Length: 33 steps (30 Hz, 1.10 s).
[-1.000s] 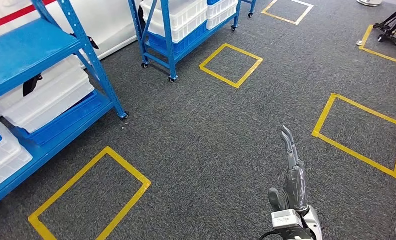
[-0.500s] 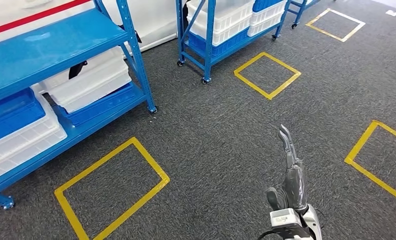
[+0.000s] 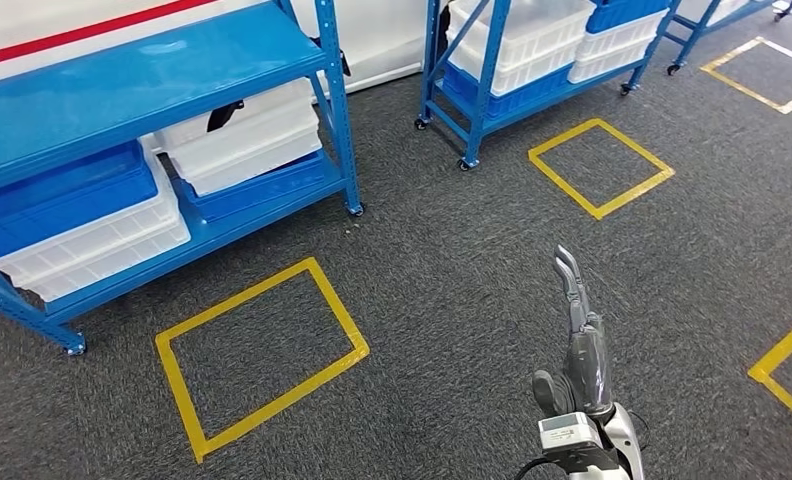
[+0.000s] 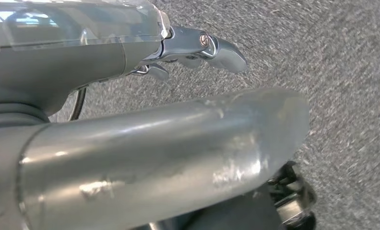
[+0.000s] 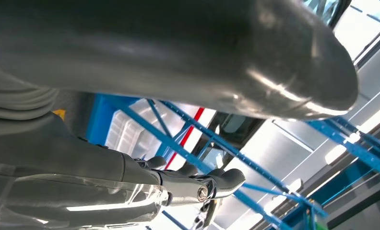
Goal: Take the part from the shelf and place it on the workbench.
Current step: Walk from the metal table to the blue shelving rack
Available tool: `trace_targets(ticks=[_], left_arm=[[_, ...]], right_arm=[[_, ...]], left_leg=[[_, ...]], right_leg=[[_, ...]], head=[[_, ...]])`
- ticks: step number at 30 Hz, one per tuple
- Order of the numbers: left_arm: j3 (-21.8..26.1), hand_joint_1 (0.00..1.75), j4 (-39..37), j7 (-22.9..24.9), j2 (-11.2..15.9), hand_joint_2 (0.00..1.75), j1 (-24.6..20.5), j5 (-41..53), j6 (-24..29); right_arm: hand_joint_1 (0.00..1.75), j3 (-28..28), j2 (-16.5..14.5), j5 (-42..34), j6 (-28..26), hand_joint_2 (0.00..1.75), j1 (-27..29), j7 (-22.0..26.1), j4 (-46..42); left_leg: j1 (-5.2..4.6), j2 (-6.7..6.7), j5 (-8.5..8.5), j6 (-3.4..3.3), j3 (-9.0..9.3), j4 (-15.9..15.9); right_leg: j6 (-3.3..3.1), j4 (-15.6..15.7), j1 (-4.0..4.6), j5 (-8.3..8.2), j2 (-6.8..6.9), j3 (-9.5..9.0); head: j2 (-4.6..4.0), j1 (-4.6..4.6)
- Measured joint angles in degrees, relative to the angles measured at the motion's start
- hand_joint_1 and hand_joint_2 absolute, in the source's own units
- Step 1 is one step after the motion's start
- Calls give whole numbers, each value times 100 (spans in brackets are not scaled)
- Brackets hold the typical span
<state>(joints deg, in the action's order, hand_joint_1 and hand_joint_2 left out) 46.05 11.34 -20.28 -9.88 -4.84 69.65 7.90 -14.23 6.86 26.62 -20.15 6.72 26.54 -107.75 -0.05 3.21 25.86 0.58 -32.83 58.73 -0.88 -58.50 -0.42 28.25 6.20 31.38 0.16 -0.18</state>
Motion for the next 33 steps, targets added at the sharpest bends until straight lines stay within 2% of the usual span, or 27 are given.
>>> trace_targets(ticks=[1, 3, 4, 5, 7, 8, 9, 10, 11, 12, 14, 15, 16, 18, 19, 21, 23, 24, 25, 26, 27, 29, 30, 31, 33], left_arm=[[0, 0, 0, -1, 0, 0, -1, 1, 0], [0, 0, 0, -1, 0, 0, 14, 2, -1], [0, 0, 0, -1, -1, 0, 21, 3, 0], [1, 0, 0, 1, -1, 0, 23, 4, 0], [1, 0, 0, 3, -2, 0, 7, 9, 2], [2, 0, 0, 4, -2, 0, 0, 12, 1], [2, 0, 0, 4, -3, 0, -3, 15, 1], [2, 0, 0, 4, -3, 0, 2, 17, 0], [2, 0, 0, 4, -2, 0, 6, 19, 0], [2, 0, 0, 4, -3, 0, 8, 20, 1], [2, 0, 0, 4, -7, 0, 2, 24, 2], [2, 0, 0, 2, -8, 0, -3, 25, 2], [2, 0, 0, 0, -9, 0, -2, 25, 1], [2, 0, 0, -6, -8, 0, 12, 22, -1], [3, 0, 0, -9, -6, 0, 23, 20, -2], [4, 0, 0, -13, -2, 0, 30, 17, -3], [4, 0, 0, -13, -1, 0, 22, 16, -2], [5, 0, 0, -10, -1, 0, 20, 17, -1], [5, 0, 0, -5, -1, 0, 26, 18, 0], [6, 0, 0, 0, 1, 0, 36, 19, 3], [7, 0, 0, 5, 4, 0, 46, 21, 6], [7, 0, 0, 11, 13, 0, 49, 24, 16], [7, 0, 0, 12, 16, 0, 42, 26, 20], [7, 0, 0, 11, 19, 0, 37, 26, 23], [8, 0, 0, 8, 21, 0, 40, 27, 27]], right_arm=[[0, -2, 0, 0, 0, 0, -2, 0, 0], [0, -9, 1, 0, 0, 0, -14, -1, 0], [0, -14, 1, 0, 0, 0, -22, -2, 0], [0, -18, 2, 0, 0, 0, -29, -2, 0], [0, -21, 13, -1, 2, 0, -22, -4, 8], [0, -22, 19, -2, 5, 0, -12, -6, 16], [0, -22, 23, -4, 9, 0, -4, -8, 25], [0, -23, 25, -9, 13, 0, 0, -8, 31], [0, -23, 25, -16, 19, 0, -1, -8, 34], [0, -23, 26, -26, 30, 0, -3, -7, 35], [0, -24, 26, -41, 57, 0, -17, -6, 37], [0, -26, 26, -44, 74, 0, -23, -5, 39], [0, -32, 26, -45, 85, 0, -30, -4, 42], [0, -49, 26, -46, 99, 0, -46, -2, 46], [0, -62, 26, -46, 100, 0, -62, -2, 48], [0, -88, 24, -48, 100, 0, -82, 0, 50], [0, -102, 22, -48, 95, 0, -72, 2, 67], [0, -103, 22, -48, 91, 0, -64, 2, 79], [0, -105, 22, -48, 87, 0, -59, 2, 89], [0, -107, 22, -48, 86, 0, -58, 3, 95], [0, -110, 22, -48, 86, 0, -59, 3, 96], [0, -116, 22, -48, 86, 0, -60, 5, 96], [0, -118, 22, -48, 85, 0, -62, 6, 96], [0, -121, 22, -48, 86, 0, -63, 7, 96], [0, -128, 22, -49, 88, 0, -71, 8, 96]], left_leg=[[-21, 1, 5, -37, 8, -51], [-10, -125, -25, -101, 7, -82], [6, -182, -43, -133, 22, -109], [25, -236, -65, -168, 40, -137], [38, -357, -90, -213, 45, -155], [36, -426, -96, -223, 37, -152], [33, -503, -97, -225, 33, -147], [32, -581, -96, -224, 34, -138], [32, -662, -92, -217, 39, -128], [34, -743, -84, -206, 45, -112], [30, -899, -63, -164, 32, -69], [29, -963, -59, -134, 13, -52], [31, -1019, -60, -102, -10, -47], [42, -1120, -73, -28, -44, -68], [44, -1099, -62, 1, -52, -58], [30, -853, 125, 48, -176, 222], [26, -528, 504, 73, -511, 936], [28, -447, 641, 79, -679, 1286], [28, -396, 675, 78, -766, 1473], [27, -361, 589, 69, -730, 1422], [23, -313, 419, 50, -581, 1148], [-9, -83, 100, -17, -169, 376], [-29, 5, 24, -51, -42, 119], [-49, 54, 3, -79, 8, -6], [-54, -56, -12, -129, 3, -52]], right_leg=[[29, 1, 9, 9, 50, -11], [94, 5, 1, 28, 101, -41], [125, -41, -10, 78, 12, -36], [151, -186, -22, 184, -135, 19], [180, -831, -42, 540, -472, 328], [187, -1220, -44, 698, -550, 531], [194, -1504, -45, 766, -582, 693], [195, -1591, -46, 713, -595, 767], [191, -1444, -49, 544, -609, 726], [182, -1101, -58, 303, -655, 587], [162, -367, -79, -35, -879, 272], [155, -155, -80, -101, -955, 186], [143, -82, -71, -95, -987, 161], [97, -64, -59, -107, -869, 156], [61, -43, -68, -116, -809, 144], [-3, -1, -88, -130, -672, 123], [-43, 2, -63, -119, -517, 119], [-54, -2, -49, -110, -433, 120], [-61, -6, -37, -100, -350, 117], [-62, -8, -29, -88, -272, 107], [-57, -10, -24, -75, -198, 90], [-28, -15, -2, -41, -67, 46], [-3, -18, 10, -27, -15, 30], [24, -18, 20, -18, 40, 18], [84, 0, 27, -8, 137, -10]], head=[[0, 6], [-1, 8], [-1, 14], [-1, 23], [-1, 52], [-1, 61], [-1, 64], [-1, 64], [-1, 64], [-1, 65], [-1, 65], [-1, 64], [0, 61], [0, 61], [0, 63], [-1, 36], [-1, 4], [-1, -2], [0, -3], [0, -3], [0, -4], [-1, -3], [-1, 1], [-1, 3], [-1, 5]])
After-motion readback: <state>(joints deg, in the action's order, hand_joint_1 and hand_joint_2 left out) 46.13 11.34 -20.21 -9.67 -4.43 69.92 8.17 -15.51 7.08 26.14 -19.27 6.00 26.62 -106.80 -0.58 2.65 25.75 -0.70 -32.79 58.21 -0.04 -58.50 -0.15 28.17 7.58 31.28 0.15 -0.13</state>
